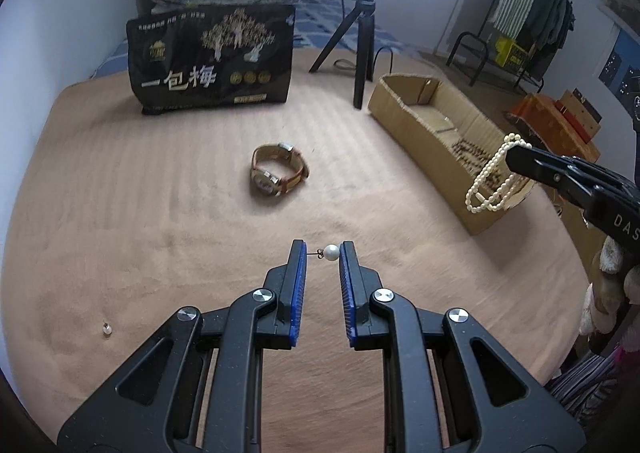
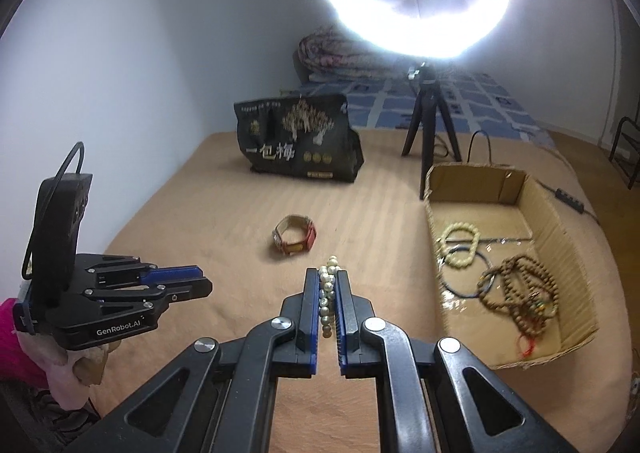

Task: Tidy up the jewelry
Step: 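Lift and carry the pearl earring and pearl strand over the cardboard box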

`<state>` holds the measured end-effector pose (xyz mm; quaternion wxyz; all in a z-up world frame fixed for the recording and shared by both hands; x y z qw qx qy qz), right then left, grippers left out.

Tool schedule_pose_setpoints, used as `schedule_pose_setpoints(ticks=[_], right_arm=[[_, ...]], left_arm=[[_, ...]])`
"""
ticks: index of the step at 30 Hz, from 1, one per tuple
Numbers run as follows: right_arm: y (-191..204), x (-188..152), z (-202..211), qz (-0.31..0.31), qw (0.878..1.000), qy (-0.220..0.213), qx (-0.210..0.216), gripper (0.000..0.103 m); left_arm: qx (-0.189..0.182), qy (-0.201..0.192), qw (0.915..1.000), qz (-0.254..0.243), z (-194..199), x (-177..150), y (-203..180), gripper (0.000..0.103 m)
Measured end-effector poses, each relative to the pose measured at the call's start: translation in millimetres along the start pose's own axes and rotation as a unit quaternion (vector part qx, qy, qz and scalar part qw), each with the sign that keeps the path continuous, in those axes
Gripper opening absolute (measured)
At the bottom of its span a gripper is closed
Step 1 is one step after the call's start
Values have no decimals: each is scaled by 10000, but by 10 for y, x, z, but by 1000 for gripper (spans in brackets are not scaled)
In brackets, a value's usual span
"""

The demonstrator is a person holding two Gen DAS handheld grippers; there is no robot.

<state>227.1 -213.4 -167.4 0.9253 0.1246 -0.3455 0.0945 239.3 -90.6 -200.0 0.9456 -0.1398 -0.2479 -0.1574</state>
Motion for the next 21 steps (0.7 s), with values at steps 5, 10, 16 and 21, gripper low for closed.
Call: schedule_pose_setpoints(ticks=[5,10,16,21], right_arm=[[-176,171,207,-9,9998,-193,-97,4],[-450,334,369,-135,9989,-382,-237,4],[-775,486,473,-306,9974,-539,-369,4],[-1009,568,498,-405,9962,-594,-488,4]], left_arm=[[-66,-179,9998,-48,115,114,-139,15],[-236,-306,9992,-38,181,251,-306,15],[-413,-450,9981,-32,197,429,-551,15],[-603,-489,9970,-76,133,548,-805,15]])
Point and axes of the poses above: each gripper's, at about its wrist camera, not at the fingertips, and z roughly against the way its jaws point, y to its left, x to its top, the point moved 10 cm from there along -z, roughly the way its jaws point, and after that the axes turned 6 degrees about y, right-handed, at the moved point
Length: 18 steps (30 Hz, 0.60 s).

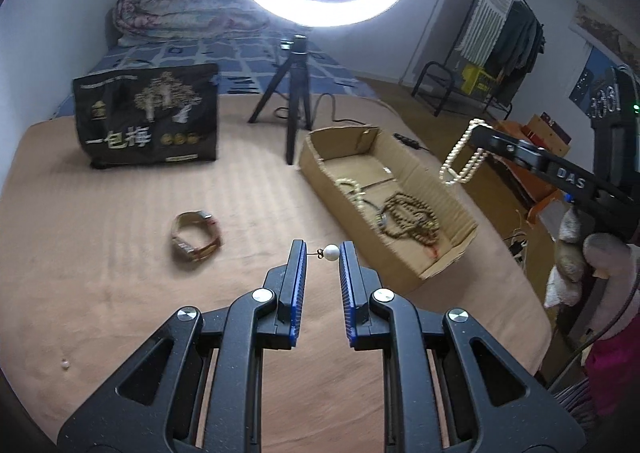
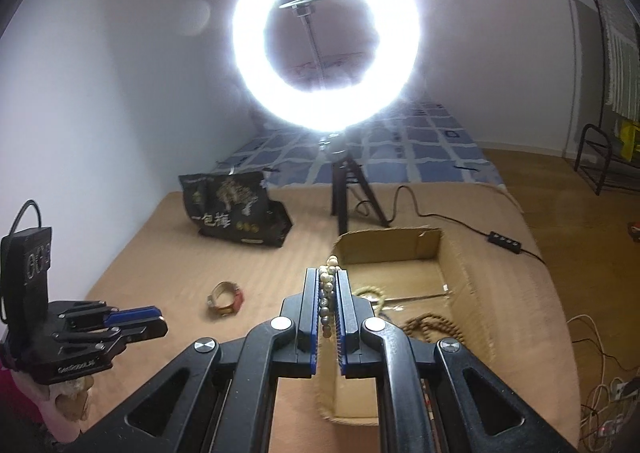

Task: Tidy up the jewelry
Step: 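Lift and carry the pearl earring and pearl strand over the cardboard box, then open the right tool to drop the pearl strand while the left tool releases the earring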

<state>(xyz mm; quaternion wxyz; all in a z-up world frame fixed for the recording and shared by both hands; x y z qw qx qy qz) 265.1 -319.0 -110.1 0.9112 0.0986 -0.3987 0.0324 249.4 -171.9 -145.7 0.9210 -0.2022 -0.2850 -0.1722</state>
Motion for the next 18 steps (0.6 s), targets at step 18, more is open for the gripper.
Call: schedule_pose_setpoints(ticks=[18], right_arm=[[-574,110,-364,-116,9996,150,-212,4]], left_arm=[[-28,-36,9995,-313,-556,243,-691,15]])
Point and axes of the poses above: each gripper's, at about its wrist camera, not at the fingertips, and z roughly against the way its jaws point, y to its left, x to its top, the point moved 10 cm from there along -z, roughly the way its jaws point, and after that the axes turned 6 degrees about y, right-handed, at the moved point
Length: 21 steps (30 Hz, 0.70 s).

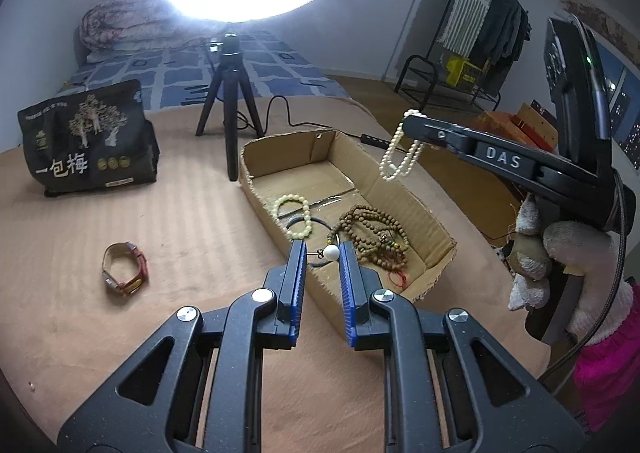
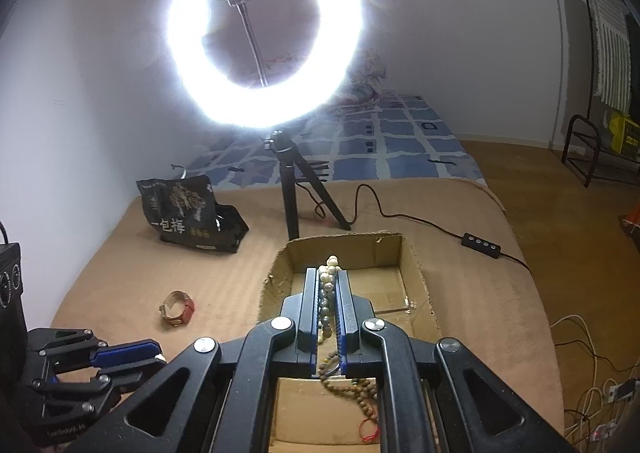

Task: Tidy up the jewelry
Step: 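Open the right tool to drop the pearl strand while the left tool releases the earring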

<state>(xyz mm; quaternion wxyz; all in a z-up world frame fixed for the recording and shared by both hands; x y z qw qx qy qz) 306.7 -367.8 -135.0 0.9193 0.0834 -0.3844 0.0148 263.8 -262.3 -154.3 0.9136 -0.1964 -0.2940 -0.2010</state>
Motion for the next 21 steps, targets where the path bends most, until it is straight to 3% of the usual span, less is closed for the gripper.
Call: schedule_pose_setpoints(ticks=[21], right_arm=[[-228,-86,-341,-31,9995,313,-2,4]], left_arm=[[196,-45,9995,-257,-421,78,-374,15]])
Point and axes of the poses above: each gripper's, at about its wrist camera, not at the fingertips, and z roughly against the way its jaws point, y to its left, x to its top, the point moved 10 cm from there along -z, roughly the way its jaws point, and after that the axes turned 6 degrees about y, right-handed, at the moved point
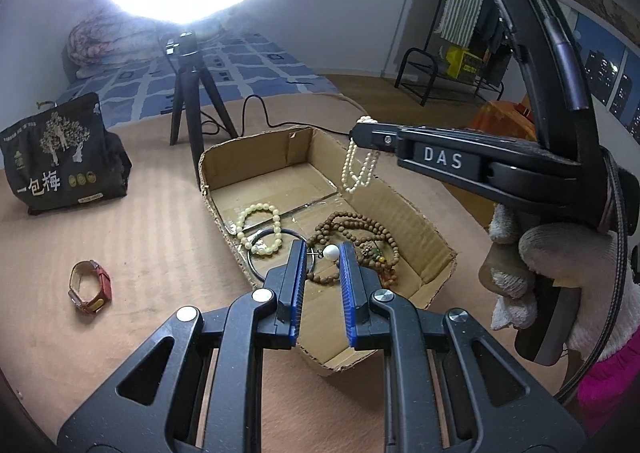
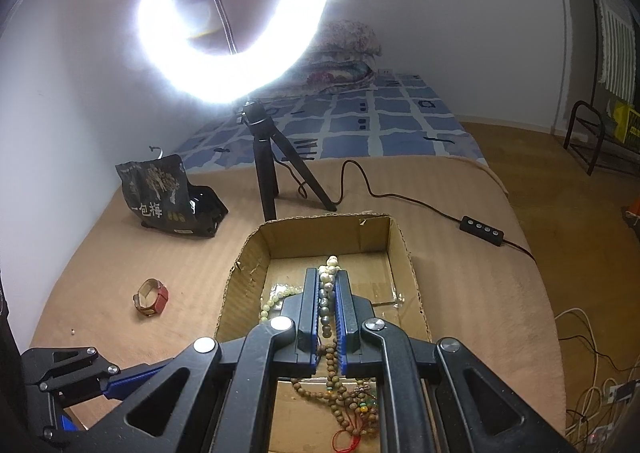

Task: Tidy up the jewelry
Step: 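Open the right tool to drop the pearl strand while the left tool releases the earring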

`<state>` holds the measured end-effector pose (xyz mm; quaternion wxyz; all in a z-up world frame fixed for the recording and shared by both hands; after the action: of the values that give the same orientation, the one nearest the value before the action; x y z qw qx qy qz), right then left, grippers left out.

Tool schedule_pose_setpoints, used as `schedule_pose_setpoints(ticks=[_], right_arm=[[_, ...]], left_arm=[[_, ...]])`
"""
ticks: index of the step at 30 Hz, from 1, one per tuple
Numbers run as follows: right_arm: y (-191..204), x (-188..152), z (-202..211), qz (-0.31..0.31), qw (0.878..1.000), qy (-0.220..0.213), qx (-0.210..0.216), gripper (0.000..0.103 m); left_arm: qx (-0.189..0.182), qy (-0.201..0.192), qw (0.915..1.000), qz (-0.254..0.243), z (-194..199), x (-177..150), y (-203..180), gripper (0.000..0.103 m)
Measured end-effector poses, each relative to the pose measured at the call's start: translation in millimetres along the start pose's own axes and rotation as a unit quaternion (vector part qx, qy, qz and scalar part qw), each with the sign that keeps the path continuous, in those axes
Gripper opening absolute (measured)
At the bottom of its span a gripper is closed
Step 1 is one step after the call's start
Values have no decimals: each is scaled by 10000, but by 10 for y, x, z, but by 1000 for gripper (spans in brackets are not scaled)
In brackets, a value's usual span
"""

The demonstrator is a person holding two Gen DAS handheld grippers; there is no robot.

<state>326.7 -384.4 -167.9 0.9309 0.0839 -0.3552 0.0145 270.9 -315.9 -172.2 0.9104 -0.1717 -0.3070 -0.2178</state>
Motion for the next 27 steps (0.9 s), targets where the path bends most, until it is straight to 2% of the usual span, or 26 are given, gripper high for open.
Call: schedule_pose_setpoints(ticks=[8,11,13,15,17,18,19,20,22,25,27], right_arm=[[-12,-7,-5,-30,10000,7,7,5],[-14,0,-8,-42,10000,-9,1,8],[-17,5,-2,-67,10000,-31,-11,25],[-11,8,-2,-83,10000,-40,-7,30],[-18,9,-2,-80,9999,-32,-88,40],[-25,9,0,-83,9999,-46,-144,60],[-37,13,15,-89,9998,-83,-176,79],[-49,29,39,-95,9996,-158,-233,85],[-63,46,57,-100,9993,-198,-291,89],[-101,61,58,-147,9990,-185,-390,96],[-116,62,66,-181,9988,-201,-404,96]], left_arm=[[38,11,10000,-69,3,19,-39,15],[34,-17,10000,-75,10,34,-39,15],[38,-30,10000,-83,12,37,-38,15],[3,-20,10000,-93,9,34,-46,16],[-15,-16,9999,-102,12,35,-52,33],[-25,-49,9999,-101,25,37,-56,51],[-22,-106,9999,-93,44,43,-54,61],[6,-166,9998,-81,64,51,-48,64],[74,-220,9997,-64,84,62,-34,71],[59,-199,9998,-17,82,70,-20,72],[74,-187,9998,-13,81,72,-11,72]])
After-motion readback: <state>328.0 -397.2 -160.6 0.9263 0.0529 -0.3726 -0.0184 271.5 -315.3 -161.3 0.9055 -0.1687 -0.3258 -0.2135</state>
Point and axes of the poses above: each gripper's, at about its wrist camera, not at the fingertips, and z roughly against the way its jaws point, y to its left, x to its top, the point moved 10 cm from there along -z, roughly the way its jaws point, and after that the axes turned 6 degrees about y, right-handed, at the moved point
